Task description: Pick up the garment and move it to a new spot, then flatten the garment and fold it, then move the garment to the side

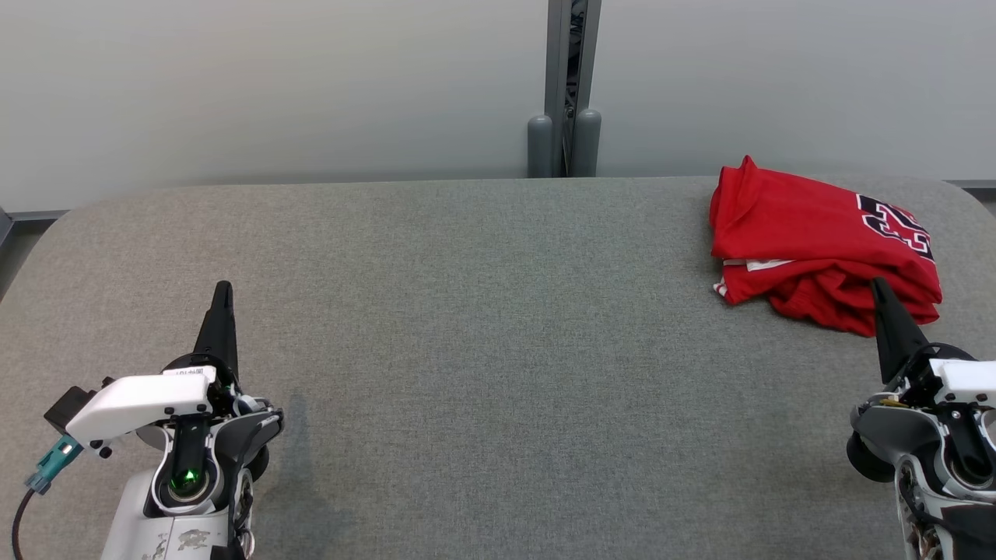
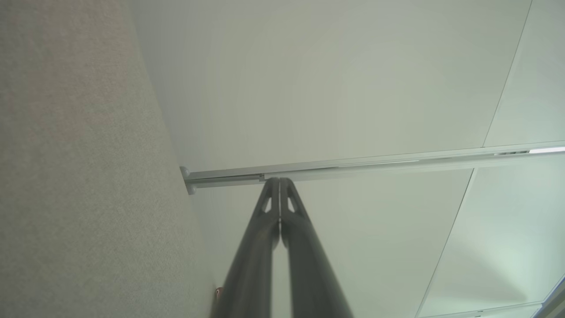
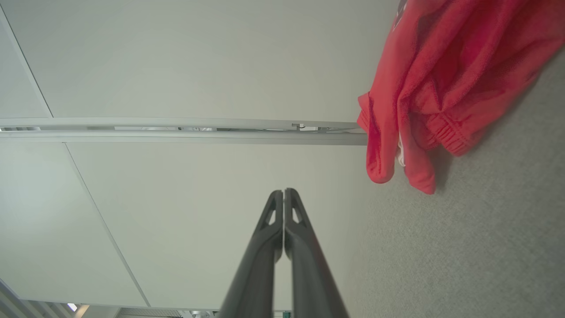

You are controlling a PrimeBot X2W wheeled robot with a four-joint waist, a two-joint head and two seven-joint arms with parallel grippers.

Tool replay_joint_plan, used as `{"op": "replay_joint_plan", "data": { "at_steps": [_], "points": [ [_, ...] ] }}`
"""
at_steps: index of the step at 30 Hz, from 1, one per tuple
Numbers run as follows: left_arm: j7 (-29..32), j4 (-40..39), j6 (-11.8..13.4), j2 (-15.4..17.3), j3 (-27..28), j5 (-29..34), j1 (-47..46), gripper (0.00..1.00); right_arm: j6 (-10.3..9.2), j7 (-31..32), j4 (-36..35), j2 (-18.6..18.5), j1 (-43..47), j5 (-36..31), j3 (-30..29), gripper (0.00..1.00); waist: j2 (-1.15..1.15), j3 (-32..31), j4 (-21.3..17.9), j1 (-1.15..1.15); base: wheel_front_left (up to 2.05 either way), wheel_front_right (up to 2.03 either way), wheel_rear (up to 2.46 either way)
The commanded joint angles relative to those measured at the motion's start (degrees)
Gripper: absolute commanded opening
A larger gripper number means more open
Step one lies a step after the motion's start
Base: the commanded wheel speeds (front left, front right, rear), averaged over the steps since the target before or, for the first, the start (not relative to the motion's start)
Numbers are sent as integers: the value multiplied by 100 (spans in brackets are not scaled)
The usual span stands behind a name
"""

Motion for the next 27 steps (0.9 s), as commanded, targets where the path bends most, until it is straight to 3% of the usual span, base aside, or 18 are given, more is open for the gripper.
{"op": "replay_joint_plan", "data": {
  "at_steps": [1, 27],
  "points": [
    [7, 4, -21, 34, 2, -15, -80, 0, 2, 48, 2, -19, -60, 21, -8, 0, 0, 0, 0, 0, 0, 0, 0],
    [7, 3, -21, 34, 0, -16, -80, 0, 2, 44, 2, -24, -50, 27, -1, 0, 0, 0, 0, 0, 0, 0, 0]
  ]
}}
